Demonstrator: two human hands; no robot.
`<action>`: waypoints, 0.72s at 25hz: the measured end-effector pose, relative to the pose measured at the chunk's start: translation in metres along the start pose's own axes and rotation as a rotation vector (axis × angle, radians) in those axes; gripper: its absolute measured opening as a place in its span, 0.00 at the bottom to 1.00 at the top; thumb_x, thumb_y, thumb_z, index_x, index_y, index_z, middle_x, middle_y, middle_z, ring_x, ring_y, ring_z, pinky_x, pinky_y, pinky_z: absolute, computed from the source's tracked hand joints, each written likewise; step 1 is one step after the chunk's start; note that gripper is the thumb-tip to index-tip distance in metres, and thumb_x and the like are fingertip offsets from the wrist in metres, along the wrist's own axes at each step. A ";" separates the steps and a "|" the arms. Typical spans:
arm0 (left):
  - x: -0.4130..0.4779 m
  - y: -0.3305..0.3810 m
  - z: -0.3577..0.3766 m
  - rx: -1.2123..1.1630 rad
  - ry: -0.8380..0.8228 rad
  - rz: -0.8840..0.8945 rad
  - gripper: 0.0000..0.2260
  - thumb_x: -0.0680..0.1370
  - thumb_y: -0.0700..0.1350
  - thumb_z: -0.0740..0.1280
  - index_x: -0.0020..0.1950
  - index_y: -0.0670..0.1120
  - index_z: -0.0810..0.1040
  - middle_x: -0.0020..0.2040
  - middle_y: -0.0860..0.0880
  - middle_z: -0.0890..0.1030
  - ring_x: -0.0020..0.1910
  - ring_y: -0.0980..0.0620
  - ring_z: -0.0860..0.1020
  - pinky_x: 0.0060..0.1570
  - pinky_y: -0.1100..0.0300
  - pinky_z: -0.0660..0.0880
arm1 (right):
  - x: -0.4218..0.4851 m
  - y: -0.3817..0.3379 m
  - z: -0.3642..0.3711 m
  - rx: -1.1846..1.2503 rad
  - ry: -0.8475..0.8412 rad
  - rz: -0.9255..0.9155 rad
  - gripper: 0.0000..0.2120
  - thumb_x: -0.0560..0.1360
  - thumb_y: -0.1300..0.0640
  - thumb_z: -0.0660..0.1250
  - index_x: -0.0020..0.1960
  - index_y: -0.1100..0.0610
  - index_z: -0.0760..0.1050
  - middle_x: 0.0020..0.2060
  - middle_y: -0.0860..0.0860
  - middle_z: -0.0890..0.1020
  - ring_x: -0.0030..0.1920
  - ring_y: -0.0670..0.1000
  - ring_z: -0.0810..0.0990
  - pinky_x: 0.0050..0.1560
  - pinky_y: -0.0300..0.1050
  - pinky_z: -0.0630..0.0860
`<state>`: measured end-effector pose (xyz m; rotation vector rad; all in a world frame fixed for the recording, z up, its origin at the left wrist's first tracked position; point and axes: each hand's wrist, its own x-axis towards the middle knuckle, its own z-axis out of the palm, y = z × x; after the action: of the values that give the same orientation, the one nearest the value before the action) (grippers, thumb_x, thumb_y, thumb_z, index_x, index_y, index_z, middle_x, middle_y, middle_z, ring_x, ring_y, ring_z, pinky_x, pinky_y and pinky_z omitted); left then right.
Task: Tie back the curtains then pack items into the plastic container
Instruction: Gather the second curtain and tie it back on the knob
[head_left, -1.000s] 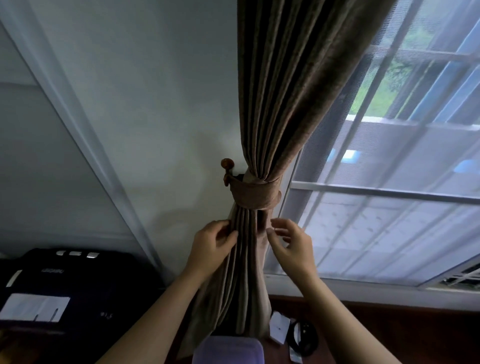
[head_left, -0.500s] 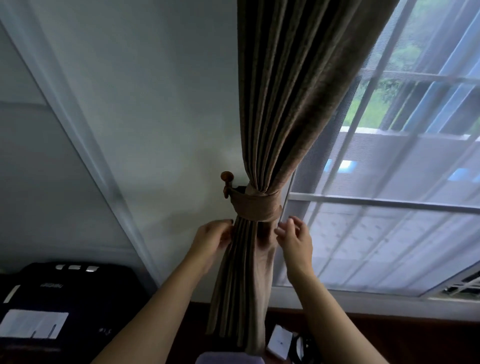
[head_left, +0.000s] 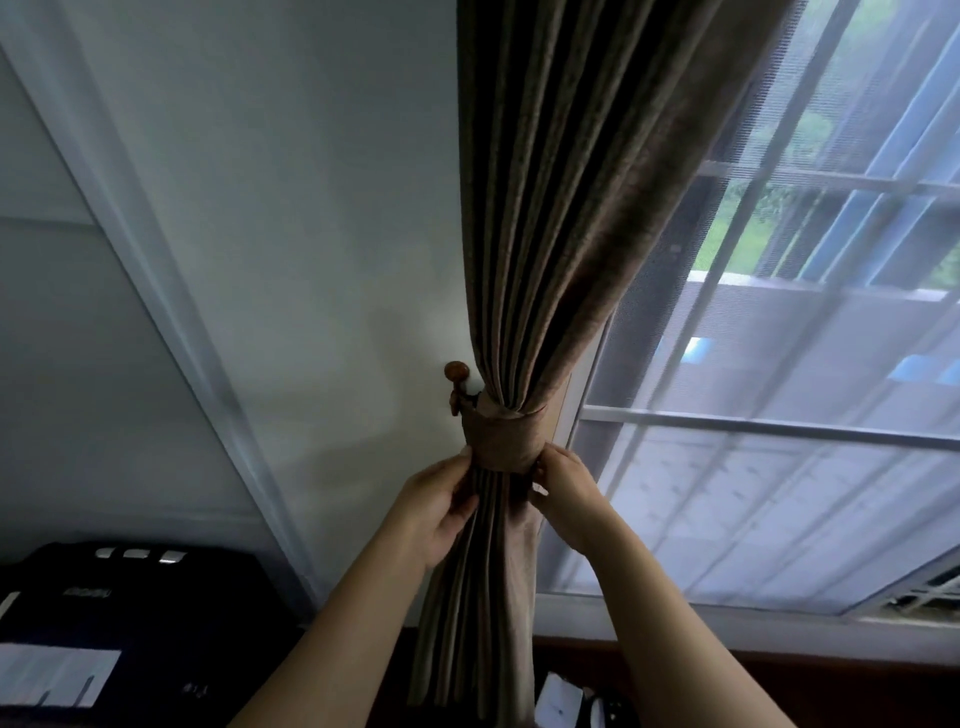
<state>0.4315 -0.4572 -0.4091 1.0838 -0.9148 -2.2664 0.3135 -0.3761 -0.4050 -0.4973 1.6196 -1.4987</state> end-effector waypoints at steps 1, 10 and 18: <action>-0.001 -0.001 -0.001 -0.014 -0.005 0.014 0.05 0.78 0.43 0.65 0.45 0.44 0.79 0.33 0.52 0.84 0.43 0.55 0.78 0.44 0.62 0.72 | 0.004 0.000 0.001 -0.016 -0.010 0.003 0.14 0.78 0.64 0.50 0.50 0.61 0.75 0.42 0.57 0.74 0.43 0.52 0.70 0.43 0.45 0.68; 0.011 -0.026 -0.038 0.963 0.016 0.527 0.08 0.74 0.39 0.69 0.51 0.48 0.82 0.43 0.55 0.81 0.43 0.60 0.79 0.43 0.69 0.70 | -0.011 0.041 -0.010 -0.393 0.117 -0.159 0.29 0.72 0.73 0.52 0.69 0.54 0.67 0.61 0.49 0.69 0.64 0.48 0.69 0.68 0.49 0.66; -0.002 -0.024 -0.060 1.119 -0.007 0.670 0.16 0.72 0.41 0.71 0.27 0.54 0.72 0.23 0.56 0.74 0.26 0.62 0.73 0.29 0.72 0.64 | -0.010 0.027 0.013 -0.532 -0.296 -0.017 0.28 0.72 0.74 0.55 0.68 0.55 0.62 0.47 0.47 0.74 0.41 0.41 0.71 0.34 0.30 0.70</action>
<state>0.4779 -0.4618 -0.4534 0.8986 -2.2432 -1.1282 0.3369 -0.3708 -0.4265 -0.9775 1.7643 -0.9349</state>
